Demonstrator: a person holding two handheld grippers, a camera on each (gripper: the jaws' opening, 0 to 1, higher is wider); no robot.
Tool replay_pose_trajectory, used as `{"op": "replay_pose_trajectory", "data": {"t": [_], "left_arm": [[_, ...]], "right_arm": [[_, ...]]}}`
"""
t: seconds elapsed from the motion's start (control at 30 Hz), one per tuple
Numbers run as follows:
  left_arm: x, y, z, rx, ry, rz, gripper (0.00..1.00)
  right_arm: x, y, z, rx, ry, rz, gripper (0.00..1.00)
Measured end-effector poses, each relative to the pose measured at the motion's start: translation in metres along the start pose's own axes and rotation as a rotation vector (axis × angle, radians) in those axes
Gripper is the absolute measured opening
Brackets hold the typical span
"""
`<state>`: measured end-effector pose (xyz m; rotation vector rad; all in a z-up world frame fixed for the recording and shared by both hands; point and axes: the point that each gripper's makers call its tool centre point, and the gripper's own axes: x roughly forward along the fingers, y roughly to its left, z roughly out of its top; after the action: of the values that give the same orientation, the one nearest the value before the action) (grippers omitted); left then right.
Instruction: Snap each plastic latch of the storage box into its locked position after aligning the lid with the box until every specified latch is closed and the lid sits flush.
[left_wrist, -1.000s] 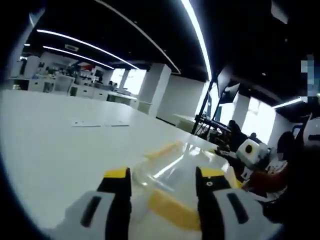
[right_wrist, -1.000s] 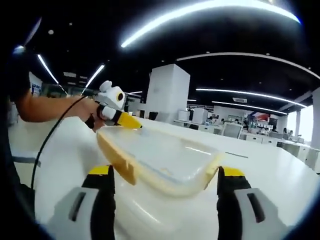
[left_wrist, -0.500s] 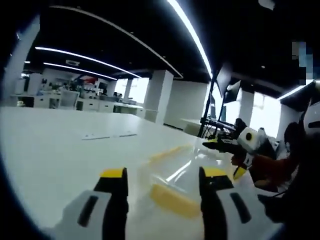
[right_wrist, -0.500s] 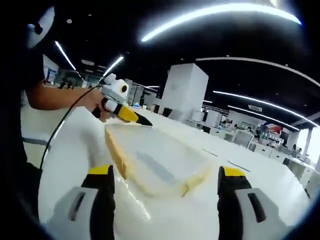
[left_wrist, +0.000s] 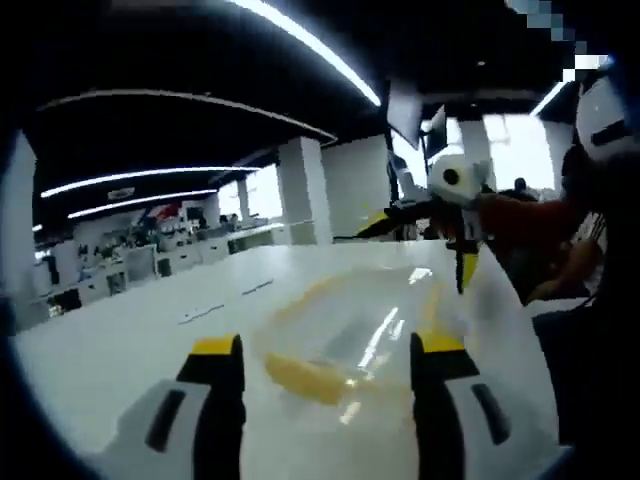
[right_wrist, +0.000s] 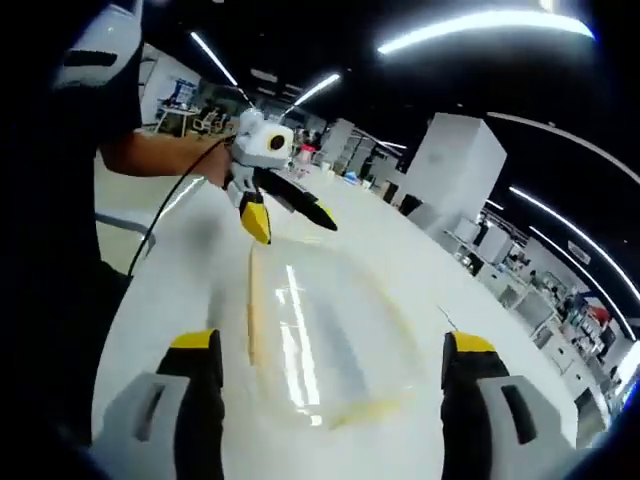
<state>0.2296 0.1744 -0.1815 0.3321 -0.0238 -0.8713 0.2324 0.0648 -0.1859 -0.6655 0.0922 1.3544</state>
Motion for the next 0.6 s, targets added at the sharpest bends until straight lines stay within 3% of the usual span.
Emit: {"op": "replay_pose_trajectory", "data": {"t": [0.03, 0.1, 0.23, 0.33, 0.43, 0.53, 0.6], "left_arm": [[-0.001, -0.004, -0.001, 0.066, 0.018, -0.007, 0.64], [-0.002, -0.013, 0.001, 0.069, 0.012, -0.038, 0.58], [-0.001, -0.021, -0.006, 0.102, 0.036, -0.064, 0.77], [-0.001, -0.029, -0.01, 0.138, 0.051, -0.091, 0.71], [0.0, -0.029, -0.015, 0.169, 0.066, -0.089, 0.72], [0.0, -0.029, -0.017, 0.195, 0.067, -0.091, 0.72], [0.001, -0.027, -0.019, 0.256, 0.083, -0.082, 0.72]], "right_arm": [[0.001, 0.0, 0.004, -0.014, -0.002, 0.028, 0.89], [0.004, -0.003, 0.008, -0.037, 0.004, 0.061, 0.89], [0.012, -0.007, 0.007, -0.065, 0.067, 0.141, 0.89], [0.02, -0.009, 0.003, -0.088, 0.121, 0.195, 0.89], [0.027, -0.01, -0.002, -0.128, 0.181, 0.227, 0.89], [0.033, -0.005, 0.001, -0.154, 0.19, 0.269, 0.89], [0.037, -0.001, 0.001, -0.159, 0.208, 0.297, 0.89]]}}
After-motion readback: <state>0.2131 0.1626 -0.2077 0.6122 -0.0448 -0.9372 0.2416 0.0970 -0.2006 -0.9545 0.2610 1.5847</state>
